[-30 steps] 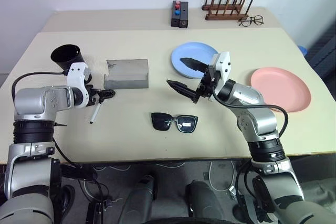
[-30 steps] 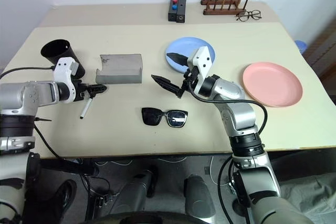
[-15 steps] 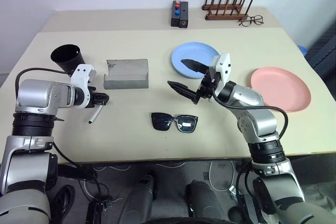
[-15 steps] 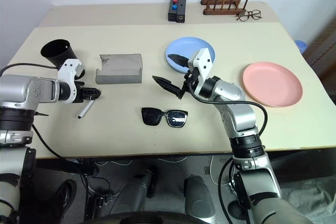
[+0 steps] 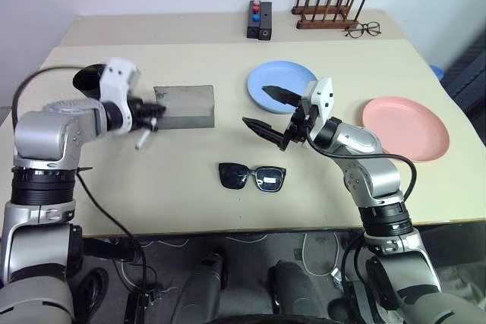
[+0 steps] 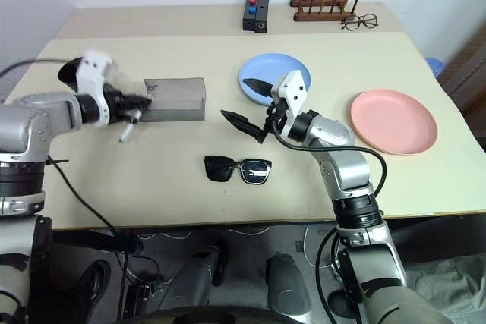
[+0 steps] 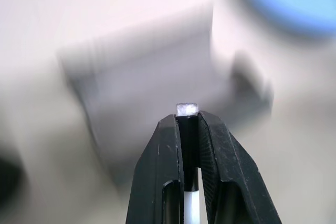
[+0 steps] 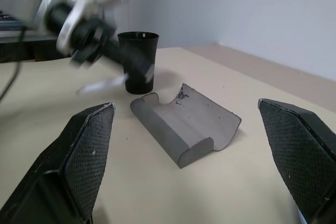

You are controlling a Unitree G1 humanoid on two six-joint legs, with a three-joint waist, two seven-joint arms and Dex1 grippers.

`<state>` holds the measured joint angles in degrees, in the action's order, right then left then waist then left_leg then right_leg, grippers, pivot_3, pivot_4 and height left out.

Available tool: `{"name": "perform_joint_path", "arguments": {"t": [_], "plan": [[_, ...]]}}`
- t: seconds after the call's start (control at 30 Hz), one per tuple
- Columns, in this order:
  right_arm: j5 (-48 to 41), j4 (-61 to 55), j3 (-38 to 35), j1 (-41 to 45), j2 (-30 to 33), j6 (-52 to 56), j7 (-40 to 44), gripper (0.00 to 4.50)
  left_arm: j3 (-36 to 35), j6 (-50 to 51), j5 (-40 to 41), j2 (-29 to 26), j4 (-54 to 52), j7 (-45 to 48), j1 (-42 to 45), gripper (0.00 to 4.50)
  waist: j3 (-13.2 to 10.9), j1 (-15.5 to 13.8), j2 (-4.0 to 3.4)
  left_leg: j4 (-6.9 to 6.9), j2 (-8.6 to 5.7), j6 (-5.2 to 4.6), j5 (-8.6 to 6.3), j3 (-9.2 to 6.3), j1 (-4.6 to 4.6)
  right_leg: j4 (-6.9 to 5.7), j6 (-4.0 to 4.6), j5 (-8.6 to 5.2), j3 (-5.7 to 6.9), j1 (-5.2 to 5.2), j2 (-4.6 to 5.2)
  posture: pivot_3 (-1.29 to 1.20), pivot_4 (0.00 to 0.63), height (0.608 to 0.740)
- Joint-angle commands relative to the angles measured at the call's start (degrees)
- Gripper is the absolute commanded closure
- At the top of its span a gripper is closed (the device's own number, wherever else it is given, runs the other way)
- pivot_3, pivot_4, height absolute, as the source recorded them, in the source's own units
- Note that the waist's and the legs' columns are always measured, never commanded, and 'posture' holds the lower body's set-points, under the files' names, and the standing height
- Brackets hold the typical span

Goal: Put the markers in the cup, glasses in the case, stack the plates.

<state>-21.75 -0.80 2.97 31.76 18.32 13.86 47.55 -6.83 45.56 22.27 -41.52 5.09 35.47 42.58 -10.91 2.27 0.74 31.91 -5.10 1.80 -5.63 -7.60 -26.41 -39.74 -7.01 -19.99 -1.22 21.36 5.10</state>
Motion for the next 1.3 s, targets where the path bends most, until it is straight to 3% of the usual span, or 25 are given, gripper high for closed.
{"name": "perform_joint_path", "arguments": {"t": [0.03,0.17,0.37,0.5,0.9,1.3], "plan": [[-1.9,-1.3,-1.6,1.2,-0.7,-0.6,-0.2,0.0,-5.5,-14.8,-2.6,0.7,4.7,-2.3,3.6,4.46,0.0,-0.1,0.0,0.0,0.0,0.0,0.0,0.0,0.0,0.0,0.0,0.0,0.01,0.01,-0.02,0.0,0.15,0.74],[-2.0,-1.1,-1.4,1.3,-0.8,-0.8,-0.3,0.0,-8.2,-25.2,-2.8,1.7,10.8,-2.6,7.1,4.46,0.0,0.0,0.0,-0.01,-0.02,-0.01,0.0,0.0,-0.01,0.01,-0.01,0.0,0.03,0.01,-0.03,0.0,0.15,0.74],[-2.4,-1.8,-1.1,1.1,-0.8,-0.1,-0.2,0.0,-15.3,-46.7,-3.2,0.9,28.3,-4.3,13.2,4.46,0.0,0.2,0.01,0.01,-0.03,-0.01,0.0,-0.02,-0.01,0.01,-0.02,0.01,0.09,-0.01,-0.05,0.0,0.15,0.74],[-2.3,-2.6,-1.2,0.7,-0.4,0.4,-0.2,0.0,-16.6,-55.8,-3.1,0.5,36.9,-0.5,13.2,4.46,0.0,0.2,0.01,0.0,-0.03,-0.02,0.01,-0.01,0.0,0.0,-0.02,0.01,0.1,-0.02,-0.05,0.0,0.15,0.74],[-2.7,-4.5,-1.3,-0.2,0.4,1.8,-0.7,0.0,-20.5,-70.2,-0.6,1.8,55.2,4.7,12.7,4.46,0.0,0.2,0.04,0.06,-0.05,-0.03,0.01,-0.05,-0.03,-0.03,-0.03,0.01,0.16,-0.04,-0.06,0.0,0.15,0.74],[-2.8,-5.8,-1.2,-0.8,0.9,2.7,-1.1,0.0,-20.4,-74.6,-1.0,2.7,61.0,6.5,11.9,4.46,0.0,0.3,0.04,0.07,-0.05,-0.03,0.01,-0.05,-0.02,-0.06,-0.03,0.01,0.16,-0.04,-0.07,0.0,0.15,0.74]]}}
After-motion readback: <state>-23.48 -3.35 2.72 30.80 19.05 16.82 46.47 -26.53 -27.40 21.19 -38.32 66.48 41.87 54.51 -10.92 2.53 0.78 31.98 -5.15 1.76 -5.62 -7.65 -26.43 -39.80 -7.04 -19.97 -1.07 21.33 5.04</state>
